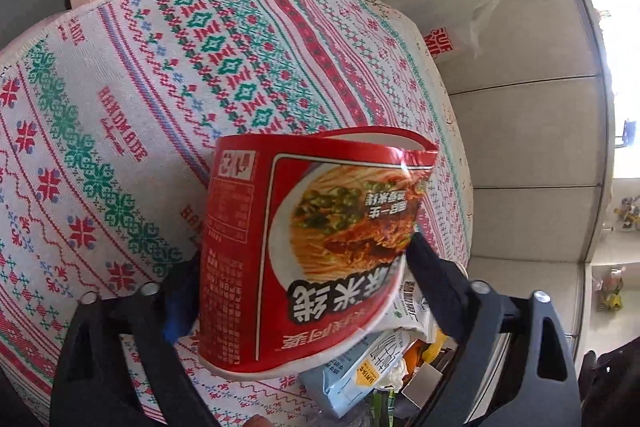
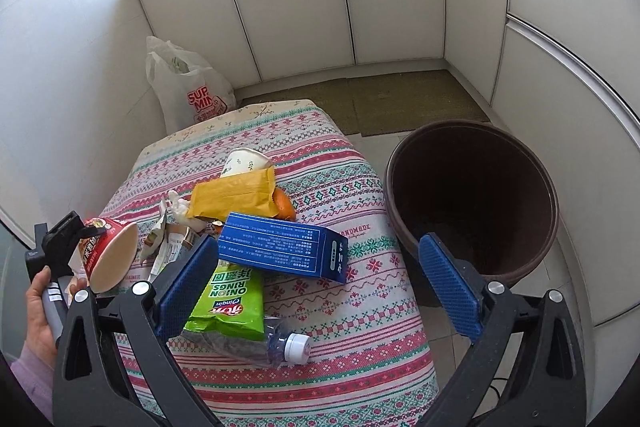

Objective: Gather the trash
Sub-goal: 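Lift the red cup with the left tool while the right tool grasps the green chip bag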

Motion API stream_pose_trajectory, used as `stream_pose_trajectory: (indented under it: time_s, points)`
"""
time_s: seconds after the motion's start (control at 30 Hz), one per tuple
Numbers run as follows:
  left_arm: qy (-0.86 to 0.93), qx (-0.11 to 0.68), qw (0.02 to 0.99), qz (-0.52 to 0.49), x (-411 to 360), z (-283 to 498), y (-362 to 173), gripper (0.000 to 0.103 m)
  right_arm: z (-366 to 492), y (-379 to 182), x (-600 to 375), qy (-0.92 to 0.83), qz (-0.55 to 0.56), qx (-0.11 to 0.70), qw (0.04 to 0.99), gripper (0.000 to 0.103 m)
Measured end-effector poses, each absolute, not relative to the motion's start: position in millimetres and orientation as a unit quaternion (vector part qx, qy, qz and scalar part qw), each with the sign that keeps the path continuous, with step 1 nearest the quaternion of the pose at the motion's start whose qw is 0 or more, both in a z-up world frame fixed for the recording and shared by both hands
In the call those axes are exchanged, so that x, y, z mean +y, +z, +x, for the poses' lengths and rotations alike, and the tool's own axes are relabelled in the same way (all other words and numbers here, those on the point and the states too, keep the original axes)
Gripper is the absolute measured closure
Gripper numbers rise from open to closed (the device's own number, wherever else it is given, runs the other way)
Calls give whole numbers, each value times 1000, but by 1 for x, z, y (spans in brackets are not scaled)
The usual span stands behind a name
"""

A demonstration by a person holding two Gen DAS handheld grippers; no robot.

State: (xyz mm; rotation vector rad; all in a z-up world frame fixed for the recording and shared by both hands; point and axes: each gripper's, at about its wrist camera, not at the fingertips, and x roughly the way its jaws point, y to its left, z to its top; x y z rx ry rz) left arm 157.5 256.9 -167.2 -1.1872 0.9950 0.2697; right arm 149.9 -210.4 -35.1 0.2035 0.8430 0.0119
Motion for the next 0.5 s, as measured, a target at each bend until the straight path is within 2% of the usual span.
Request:
stream_pose_trajectory:
  time_s: [0.2, 0.5]
  points:
    - [114, 456, 723, -506, 243, 168, -157, 25, 153, -39, -206, 7, 93, 412, 907, 7]
    - [86, 464, 789, -394, 195, 178, -104, 26, 171, -52, -194, 6, 59, 435, 898, 7]
